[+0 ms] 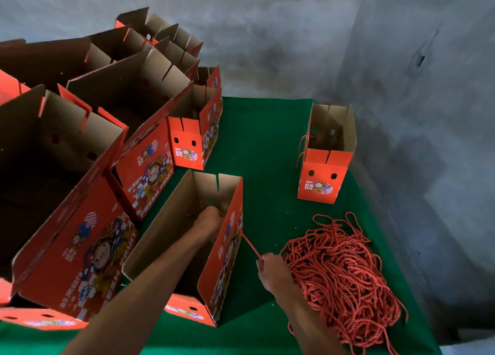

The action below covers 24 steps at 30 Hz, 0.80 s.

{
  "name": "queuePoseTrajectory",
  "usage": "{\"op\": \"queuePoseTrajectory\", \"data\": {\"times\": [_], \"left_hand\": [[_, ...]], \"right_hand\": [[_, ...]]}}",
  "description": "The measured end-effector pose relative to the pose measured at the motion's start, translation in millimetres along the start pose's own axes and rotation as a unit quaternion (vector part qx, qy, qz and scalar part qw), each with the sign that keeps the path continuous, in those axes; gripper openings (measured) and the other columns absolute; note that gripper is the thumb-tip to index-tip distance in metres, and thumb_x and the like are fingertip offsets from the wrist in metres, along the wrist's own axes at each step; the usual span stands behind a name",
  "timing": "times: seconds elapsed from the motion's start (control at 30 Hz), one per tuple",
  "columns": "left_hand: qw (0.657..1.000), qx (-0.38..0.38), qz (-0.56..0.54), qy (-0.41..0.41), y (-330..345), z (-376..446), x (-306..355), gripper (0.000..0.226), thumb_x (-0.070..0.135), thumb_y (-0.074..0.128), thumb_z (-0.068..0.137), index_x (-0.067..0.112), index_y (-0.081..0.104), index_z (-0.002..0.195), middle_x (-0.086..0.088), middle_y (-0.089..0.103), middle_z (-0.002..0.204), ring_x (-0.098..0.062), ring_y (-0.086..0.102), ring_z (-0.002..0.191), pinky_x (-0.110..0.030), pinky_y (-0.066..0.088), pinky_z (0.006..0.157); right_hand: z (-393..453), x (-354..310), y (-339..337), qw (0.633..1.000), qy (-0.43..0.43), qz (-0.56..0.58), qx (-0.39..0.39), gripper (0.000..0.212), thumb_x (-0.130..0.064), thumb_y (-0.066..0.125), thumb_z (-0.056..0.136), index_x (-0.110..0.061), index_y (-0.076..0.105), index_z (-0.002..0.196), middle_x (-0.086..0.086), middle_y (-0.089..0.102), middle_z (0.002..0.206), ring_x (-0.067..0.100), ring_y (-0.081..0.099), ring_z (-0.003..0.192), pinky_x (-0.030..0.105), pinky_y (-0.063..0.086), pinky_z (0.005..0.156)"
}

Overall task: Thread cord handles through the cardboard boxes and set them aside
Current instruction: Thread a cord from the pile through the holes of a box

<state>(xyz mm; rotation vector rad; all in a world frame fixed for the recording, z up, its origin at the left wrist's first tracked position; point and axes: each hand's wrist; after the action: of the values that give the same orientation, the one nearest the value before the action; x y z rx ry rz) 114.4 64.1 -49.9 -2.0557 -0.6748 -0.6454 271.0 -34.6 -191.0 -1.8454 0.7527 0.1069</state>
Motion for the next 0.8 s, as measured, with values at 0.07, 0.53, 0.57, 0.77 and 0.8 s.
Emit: {"op": "queuePoseTrajectory", "data": {"times": [0.07,0.53,0.57,0.77,0.8], "left_hand": [[1.000,0.026,0.002,-0.010,-3,3,-2,0.021,0.011,0.052,0.104,-0.002,0.067,0.110,-0.021,0.071,0.108,-0.033,0.070,0.100,-0.049,0.057,0.096],[0.991,-0.061,-0.121,-0.002,-26,-49,12,0.067,0.079,0.033,0.094,0.024,0.069,0.111,-0.002,0.076,0.104,-0.020,0.073,0.093,-0.029,0.055,0.065],[0.991,-0.071,-0.112,0.005,-26,-53,10,0.064,0.077,0.041,0.093,0.024,0.067,0.117,-0.003,0.075,0.110,-0.020,0.072,0.098,-0.029,0.055,0.068],[0.990,-0.139,-0.030,-0.005,-22,-60,-16,0.037,0.037,0.057,0.100,0.022,0.055,0.134,-0.004,0.073,0.119,-0.022,0.073,0.104,-0.041,0.061,0.089],[0.988,-0.148,-0.038,-0.018,-21,-60,-21,0.039,0.035,0.055,0.101,0.021,0.052,0.137,-0.006,0.072,0.122,-0.024,0.072,0.106,-0.043,0.060,0.092]], "right_hand": [[-1,2,10,0.995,-0.021,0.095,-0.032,0.031,-0.028,0.045,0.110,-0.003,0.064,0.109,0.007,0.069,0.091,0.017,0.066,0.073,0.029,0.055,0.066],[17,5,-32,0.737,0.016,0.671,-0.087,0.037,-0.027,0.071,0.096,-0.001,0.067,0.123,0.003,0.075,0.091,0.010,0.055,0.055,0.026,0.052,0.059],[18,8,-30,0.801,0.029,0.596,-0.043,0.041,-0.025,0.071,0.096,-0.001,0.062,0.129,0.005,0.075,0.103,0.012,0.062,0.064,0.029,0.056,0.066],[8,19,6,0.941,-0.009,0.324,0.095,0.018,-0.021,0.069,0.098,-0.011,0.062,0.111,0.008,0.064,0.114,0.019,0.065,0.100,0.036,0.056,0.089],[4,17,12,0.950,-0.026,0.310,0.032,0.012,-0.021,0.068,0.098,-0.011,0.062,0.097,0.010,0.068,0.099,0.018,0.067,0.082,0.037,0.061,0.078]]}}
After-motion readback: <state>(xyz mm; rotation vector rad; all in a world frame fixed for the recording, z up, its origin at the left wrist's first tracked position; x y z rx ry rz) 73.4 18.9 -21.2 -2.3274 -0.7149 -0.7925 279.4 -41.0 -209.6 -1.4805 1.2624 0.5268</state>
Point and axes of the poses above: each hand's wrist, its own z-axis towards the middle knuckle, its own y-axis out of the palm, x = y × z
